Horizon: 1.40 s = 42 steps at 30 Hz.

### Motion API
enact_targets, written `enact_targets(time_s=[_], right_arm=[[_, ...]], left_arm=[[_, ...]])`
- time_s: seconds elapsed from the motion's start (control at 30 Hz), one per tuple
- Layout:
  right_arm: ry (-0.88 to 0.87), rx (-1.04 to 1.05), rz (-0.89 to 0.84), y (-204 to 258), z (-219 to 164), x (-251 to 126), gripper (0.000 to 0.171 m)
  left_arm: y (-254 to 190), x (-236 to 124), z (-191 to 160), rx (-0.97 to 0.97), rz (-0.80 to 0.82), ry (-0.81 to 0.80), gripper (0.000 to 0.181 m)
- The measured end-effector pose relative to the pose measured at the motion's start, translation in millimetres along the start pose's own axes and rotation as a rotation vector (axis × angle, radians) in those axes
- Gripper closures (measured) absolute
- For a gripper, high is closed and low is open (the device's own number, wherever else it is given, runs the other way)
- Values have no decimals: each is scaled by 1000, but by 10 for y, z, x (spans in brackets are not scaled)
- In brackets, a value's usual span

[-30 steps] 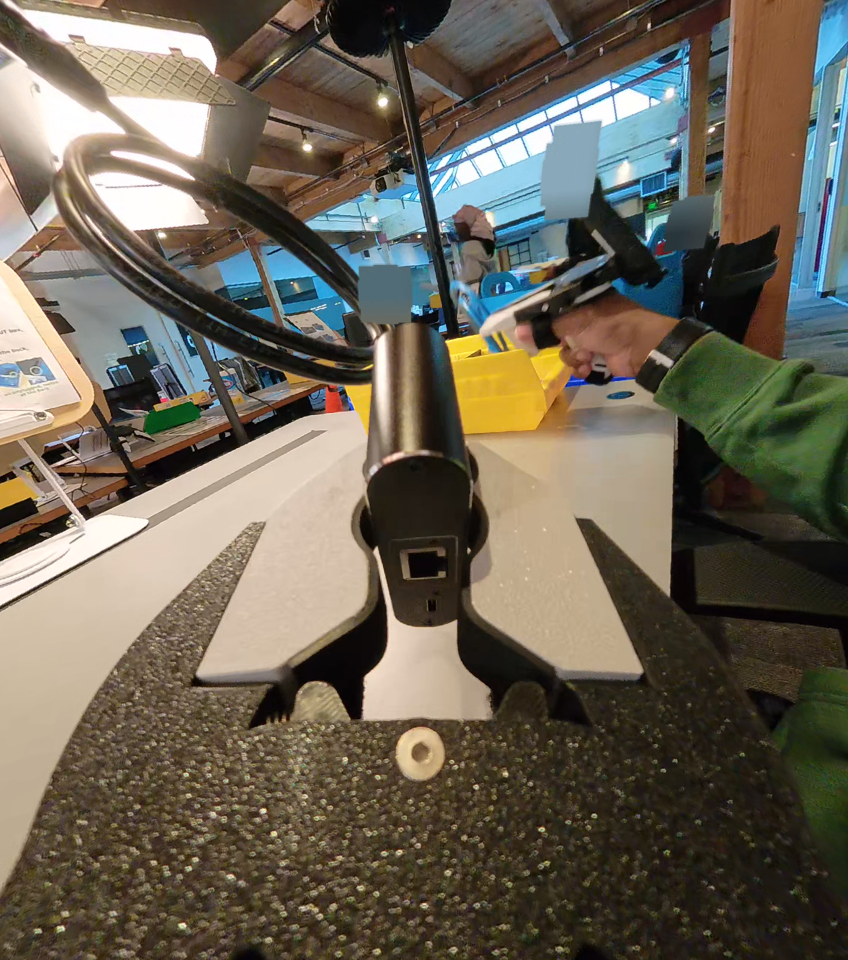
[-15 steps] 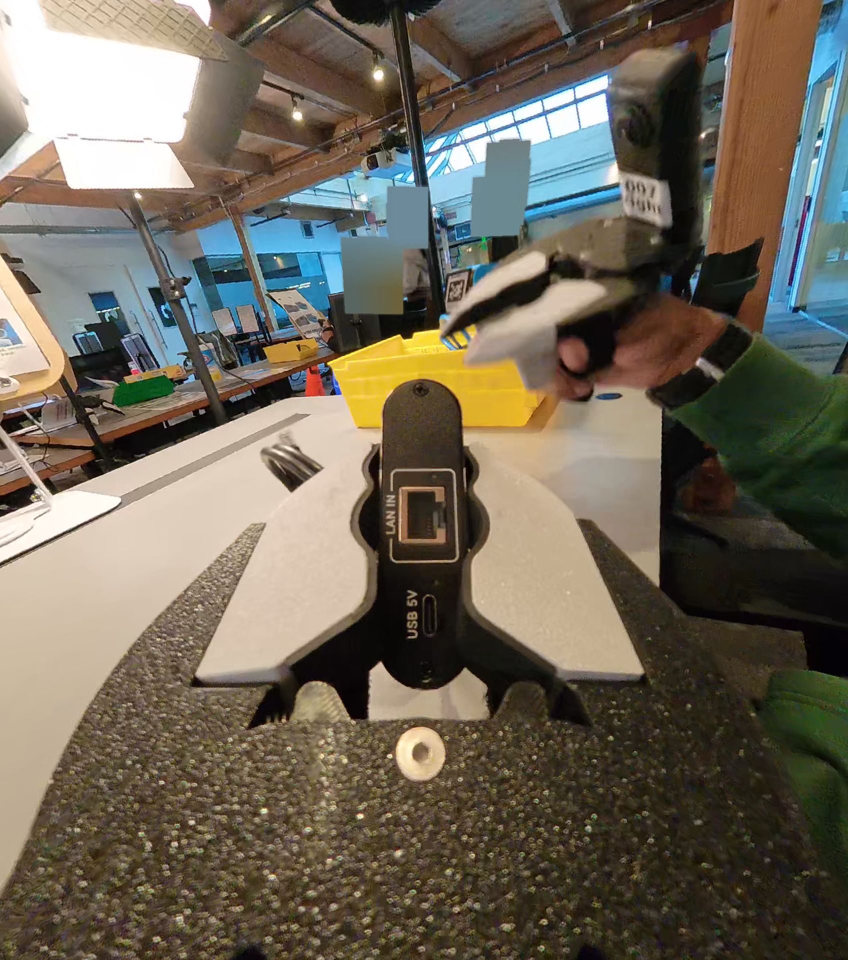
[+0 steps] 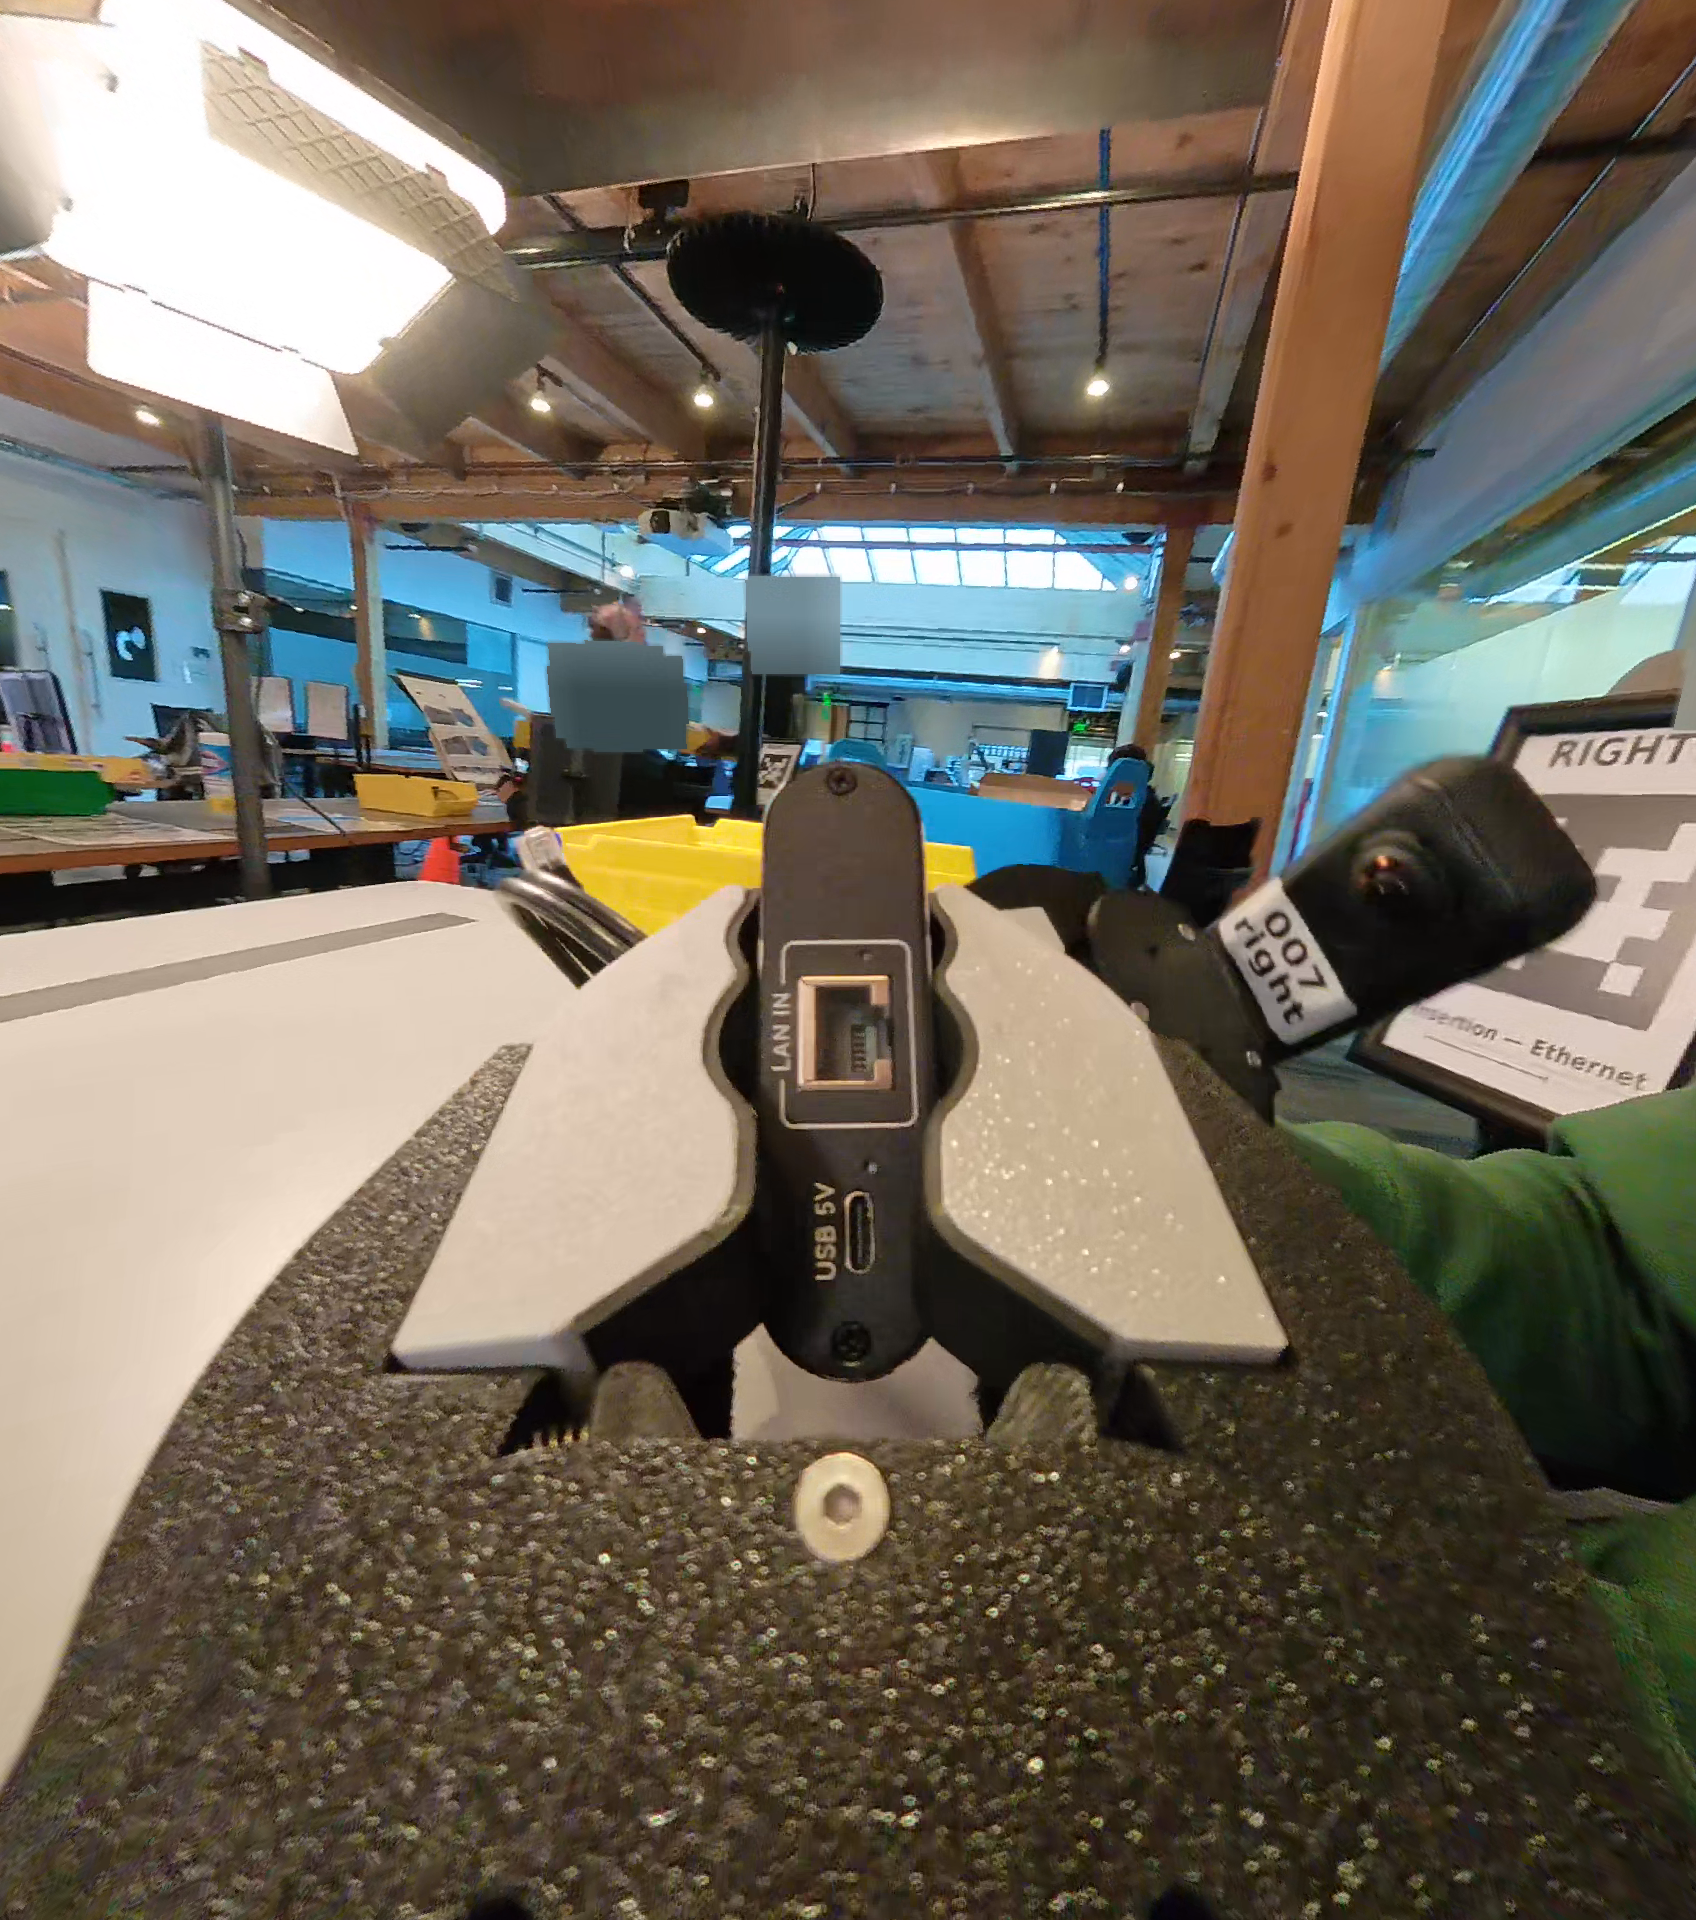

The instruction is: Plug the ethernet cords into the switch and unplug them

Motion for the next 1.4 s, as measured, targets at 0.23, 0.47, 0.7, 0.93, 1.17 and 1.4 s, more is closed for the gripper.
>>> enact_targets(time_s=[0.23,0.47,0.7,0.93,1.17,1.4], right_arm=[[-4,-269,-81,31,-15,-109,158],[-32,-367,-146,11,-14,-154,158],[-82,-208,-245,-166,43,-211,152],[-291,220,-54,-236,173,-334,155],[-339,642,236,-262,109,-273,137],[-462,769,327,-329,167,-375,142]], left_arm=[[-14,2,-57,-123,-53,110,153],[-109,50,-245,71,12,391,153],[-87,11,-88,49,11,186,153],[-89,-104,118,-15,-23,-197,153],[-240,92,-8,17,-119,-89,154],[-316,159,-60,60,-148,-27,153]])
Point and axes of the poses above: each gripper's, where its closed fingertips meet, x out along the fingers, z out of its top, y = z × x across the jaws, the point moved 5 cm from there along -x, back along the fingers, and after that the axes turned 3 degrees about -z, right-handed, at the moved point
